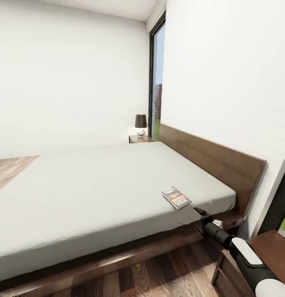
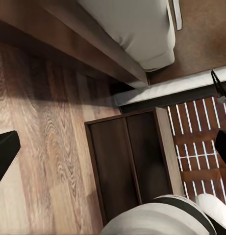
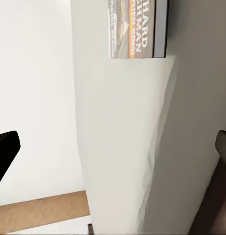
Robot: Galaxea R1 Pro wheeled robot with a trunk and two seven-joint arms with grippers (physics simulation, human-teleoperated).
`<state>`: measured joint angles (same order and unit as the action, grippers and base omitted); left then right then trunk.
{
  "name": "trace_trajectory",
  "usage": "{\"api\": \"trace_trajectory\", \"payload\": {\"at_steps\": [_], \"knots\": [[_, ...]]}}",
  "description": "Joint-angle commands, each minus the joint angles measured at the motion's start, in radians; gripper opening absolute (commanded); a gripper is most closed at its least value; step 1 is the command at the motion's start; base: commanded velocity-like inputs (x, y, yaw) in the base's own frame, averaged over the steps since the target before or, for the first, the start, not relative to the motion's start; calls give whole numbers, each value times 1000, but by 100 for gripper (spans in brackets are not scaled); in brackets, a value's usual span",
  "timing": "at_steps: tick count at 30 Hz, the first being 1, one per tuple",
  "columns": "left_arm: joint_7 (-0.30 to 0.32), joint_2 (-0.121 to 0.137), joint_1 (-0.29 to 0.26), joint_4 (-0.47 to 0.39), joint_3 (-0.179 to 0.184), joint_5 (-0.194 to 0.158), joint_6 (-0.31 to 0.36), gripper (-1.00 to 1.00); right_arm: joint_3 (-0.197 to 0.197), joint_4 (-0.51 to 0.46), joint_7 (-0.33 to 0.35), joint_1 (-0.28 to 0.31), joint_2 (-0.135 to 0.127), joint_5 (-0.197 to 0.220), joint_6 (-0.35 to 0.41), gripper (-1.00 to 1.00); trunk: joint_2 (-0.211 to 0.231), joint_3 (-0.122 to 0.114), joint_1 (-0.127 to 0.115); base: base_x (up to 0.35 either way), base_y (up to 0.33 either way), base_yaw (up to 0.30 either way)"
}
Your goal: In the bedroom, move the book from the bed onto either nightstand, and place the two sandals side by side next to the bed.
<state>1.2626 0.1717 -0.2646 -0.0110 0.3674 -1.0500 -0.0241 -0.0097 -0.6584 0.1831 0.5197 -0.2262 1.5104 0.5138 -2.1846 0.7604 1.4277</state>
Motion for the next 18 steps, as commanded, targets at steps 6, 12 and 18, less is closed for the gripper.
{"api": "trace_trajectory", "payload": {"at_steps": [6, 12, 18], "knots": [[2, 21, 20, 0, 8, -3, -5, 100, -1, 0, 4, 0, -2, 3, 4, 100, 0, 1, 0, 0, 0, 180], [4, 84, 47, 0, 9, 2, -3, 100, -1, -1, 4, 0, -1, 3, 4, 100, 0, 1, 0, 0, 0, 49], [7, 138, 127, 0, 10, 5, -11, 100, -2, -1, 5, 0, -10, 3, 6, 100, 0, 1, 0, 0, 0, 7]]}}
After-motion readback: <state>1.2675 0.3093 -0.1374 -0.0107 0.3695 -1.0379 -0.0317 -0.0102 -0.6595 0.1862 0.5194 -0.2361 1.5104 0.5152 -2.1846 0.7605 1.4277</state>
